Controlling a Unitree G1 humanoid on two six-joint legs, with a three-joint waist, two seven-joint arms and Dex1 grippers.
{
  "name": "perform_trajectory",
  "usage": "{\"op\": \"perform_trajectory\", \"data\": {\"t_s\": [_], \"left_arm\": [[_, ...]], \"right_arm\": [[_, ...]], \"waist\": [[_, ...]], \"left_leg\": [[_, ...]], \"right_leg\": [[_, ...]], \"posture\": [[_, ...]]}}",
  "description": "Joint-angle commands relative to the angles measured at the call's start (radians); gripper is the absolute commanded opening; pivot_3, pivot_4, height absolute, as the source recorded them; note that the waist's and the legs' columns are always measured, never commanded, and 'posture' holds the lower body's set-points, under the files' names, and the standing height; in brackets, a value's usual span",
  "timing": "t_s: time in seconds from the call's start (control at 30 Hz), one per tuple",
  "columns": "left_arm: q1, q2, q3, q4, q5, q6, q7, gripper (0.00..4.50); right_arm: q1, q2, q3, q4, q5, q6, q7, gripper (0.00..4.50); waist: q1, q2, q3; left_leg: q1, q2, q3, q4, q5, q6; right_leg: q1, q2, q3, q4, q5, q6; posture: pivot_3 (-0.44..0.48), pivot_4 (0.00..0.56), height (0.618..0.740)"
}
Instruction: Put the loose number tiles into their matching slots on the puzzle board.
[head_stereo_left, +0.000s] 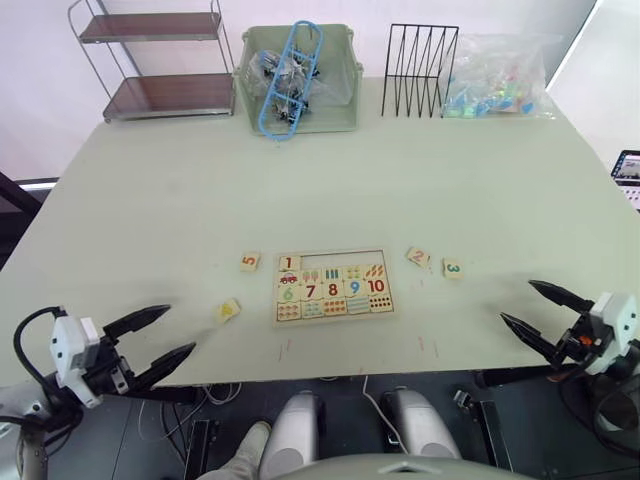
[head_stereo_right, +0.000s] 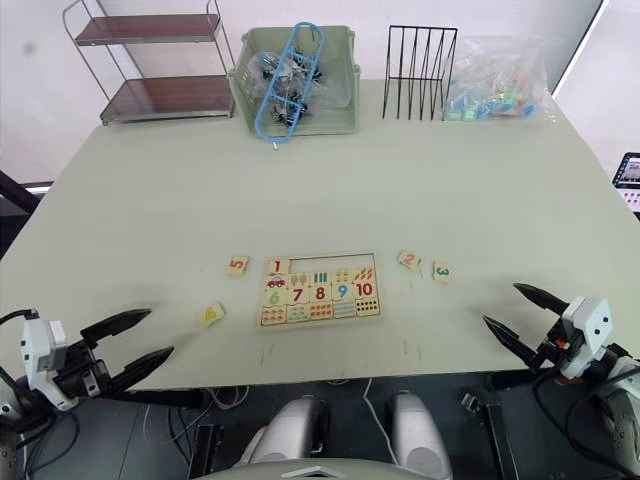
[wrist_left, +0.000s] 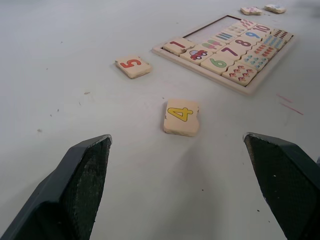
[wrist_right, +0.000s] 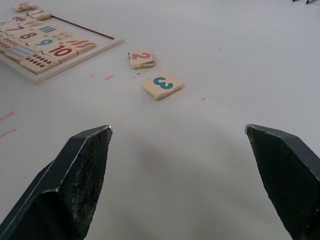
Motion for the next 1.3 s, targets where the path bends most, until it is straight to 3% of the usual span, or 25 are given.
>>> {"op": "perform_trajectory", "data": {"t_s": [0.03,0.6,1.3], "left_arm": [[-0.005,0.006,0.006,0.009,-0.005,-0.020,-0.002,4.50],[-0.015,-0.028,0.009,-0.004,-0.007,-0.033,0.049,4.50],[0.094,-0.172,-0.060,-0.248,0.039,-0.010,0.309,4.50]], "right_arm": [[-0.003,0.000,0.000,-0.009,0.014,-0.036,0.006,4.47],[-0.018,-0.005,0.029,0.021,0.017,-0.085,0.020,4.47],[-0.013,-0.014,0.026,0.015,0.030,-0.090,0.061,4.47]], "waist": [[0.000,0.000,0.000],[0.011,0.000,0.000],[0.012,0.000,0.000]], "left_leg": [[0.000,0.000,0.000,0.000,0.000,0.000],[0.002,0.000,0.001,0.000,0.000,0.000],[0.004,0.001,0.002,0.000,0.000,0.000]], "right_leg": [[0.000,0.000,0.000,0.000,0.000,0.000],[0.001,0.000,0.001,0.000,0.000,0.000],[0.004,0.001,0.002,0.000,0.000,-0.001]], "posture": [[0.000,0.150,0.739],[0.000,0.150,0.739],[0.000,0.150,0.739]]}}
